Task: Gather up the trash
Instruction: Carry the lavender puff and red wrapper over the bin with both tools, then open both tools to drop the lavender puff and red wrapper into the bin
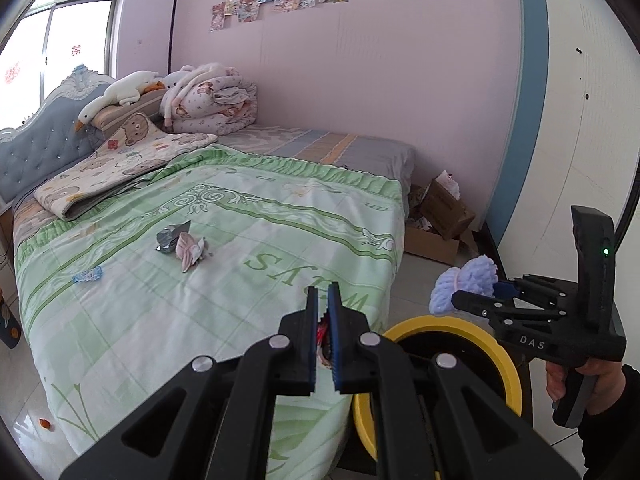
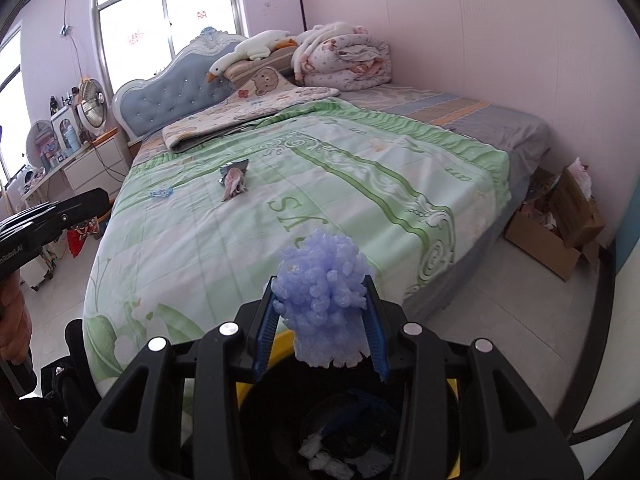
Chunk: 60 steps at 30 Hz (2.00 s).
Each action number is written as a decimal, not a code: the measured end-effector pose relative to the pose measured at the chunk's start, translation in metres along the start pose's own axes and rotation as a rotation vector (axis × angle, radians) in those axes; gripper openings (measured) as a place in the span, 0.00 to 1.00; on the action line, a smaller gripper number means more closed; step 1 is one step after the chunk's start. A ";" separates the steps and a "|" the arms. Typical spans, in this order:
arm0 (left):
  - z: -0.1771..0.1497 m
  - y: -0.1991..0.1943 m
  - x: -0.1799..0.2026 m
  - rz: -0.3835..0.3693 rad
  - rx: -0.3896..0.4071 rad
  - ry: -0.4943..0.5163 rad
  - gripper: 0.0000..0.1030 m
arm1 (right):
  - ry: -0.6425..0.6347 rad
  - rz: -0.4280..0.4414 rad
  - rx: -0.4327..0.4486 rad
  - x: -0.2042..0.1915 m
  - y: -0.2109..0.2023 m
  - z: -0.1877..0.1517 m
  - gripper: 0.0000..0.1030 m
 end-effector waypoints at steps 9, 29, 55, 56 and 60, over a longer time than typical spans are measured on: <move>-0.011 0.010 0.043 -0.051 -0.024 0.039 0.05 | 0.007 -0.044 -0.026 0.027 -0.024 -0.021 0.37; -0.069 0.055 0.078 -0.128 -0.195 0.020 0.05 | 0.107 -0.054 -0.147 0.055 -0.026 -0.069 0.38; -0.063 0.041 0.035 -0.059 -0.183 -0.018 0.49 | 0.163 -0.087 -0.094 0.063 -0.016 -0.044 0.52; -0.062 0.039 0.031 -0.052 -0.179 -0.023 0.49 | 0.164 -0.081 -0.087 0.060 -0.015 -0.041 0.52; -0.058 0.033 0.012 -0.021 -0.166 -0.039 0.49 | 0.156 -0.064 -0.069 0.048 -0.010 -0.031 0.52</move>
Point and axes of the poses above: each gripper's, at about its wrist camera, not at the fingertips, and y roughly the way its jaws point, x to its right, z to its top, the point moved 8 cm from there along y, roughly the way its jaws point, and after that the axes turned 13 degrees about x, right-handed, at the moved point
